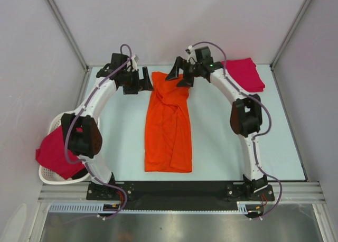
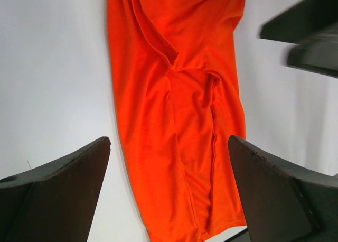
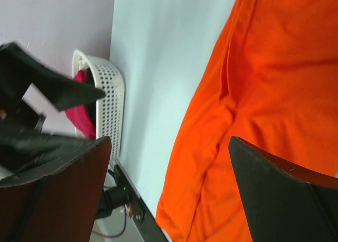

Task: Fold and stack the t-shirts
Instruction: Grab the bottom of the folded rectangular tshirt with both arms

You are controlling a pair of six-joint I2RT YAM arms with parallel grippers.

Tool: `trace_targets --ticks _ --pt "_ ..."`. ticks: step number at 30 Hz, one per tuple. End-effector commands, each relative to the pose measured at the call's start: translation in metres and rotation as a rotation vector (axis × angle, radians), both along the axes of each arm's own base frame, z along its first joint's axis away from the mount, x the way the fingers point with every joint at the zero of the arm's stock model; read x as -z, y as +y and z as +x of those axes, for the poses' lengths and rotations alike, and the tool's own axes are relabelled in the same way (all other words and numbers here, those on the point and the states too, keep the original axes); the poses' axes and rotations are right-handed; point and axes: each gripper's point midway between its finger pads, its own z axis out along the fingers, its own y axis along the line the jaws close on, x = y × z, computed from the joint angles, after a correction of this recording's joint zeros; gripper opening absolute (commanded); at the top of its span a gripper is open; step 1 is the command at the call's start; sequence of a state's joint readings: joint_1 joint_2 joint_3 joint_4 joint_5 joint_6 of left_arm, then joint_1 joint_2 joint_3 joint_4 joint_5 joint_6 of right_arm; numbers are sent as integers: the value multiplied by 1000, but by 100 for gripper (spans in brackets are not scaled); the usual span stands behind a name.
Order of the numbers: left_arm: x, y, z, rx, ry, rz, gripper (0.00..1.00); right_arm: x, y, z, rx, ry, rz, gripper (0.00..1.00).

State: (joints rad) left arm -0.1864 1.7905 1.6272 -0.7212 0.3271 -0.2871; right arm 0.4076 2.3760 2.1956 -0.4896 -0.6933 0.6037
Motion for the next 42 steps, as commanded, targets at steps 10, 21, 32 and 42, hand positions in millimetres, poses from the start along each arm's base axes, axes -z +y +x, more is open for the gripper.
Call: trace_targets --ticks 10,21,32,42 --pt "19 -32 -117 234 178 -197 100 37 -74 -136 -100 167 -195 95" --pt "44 -59 -239 436 488 -340 97 32 -117 -133 -26 151 -237 95" --pt "86 -90 -307 578 695 -321 88 43 -131 -135 -32 175 -245 93" --pt "114 -129 -303 635 722 -267 86 38 -150 -141 -29 171 -238 93"
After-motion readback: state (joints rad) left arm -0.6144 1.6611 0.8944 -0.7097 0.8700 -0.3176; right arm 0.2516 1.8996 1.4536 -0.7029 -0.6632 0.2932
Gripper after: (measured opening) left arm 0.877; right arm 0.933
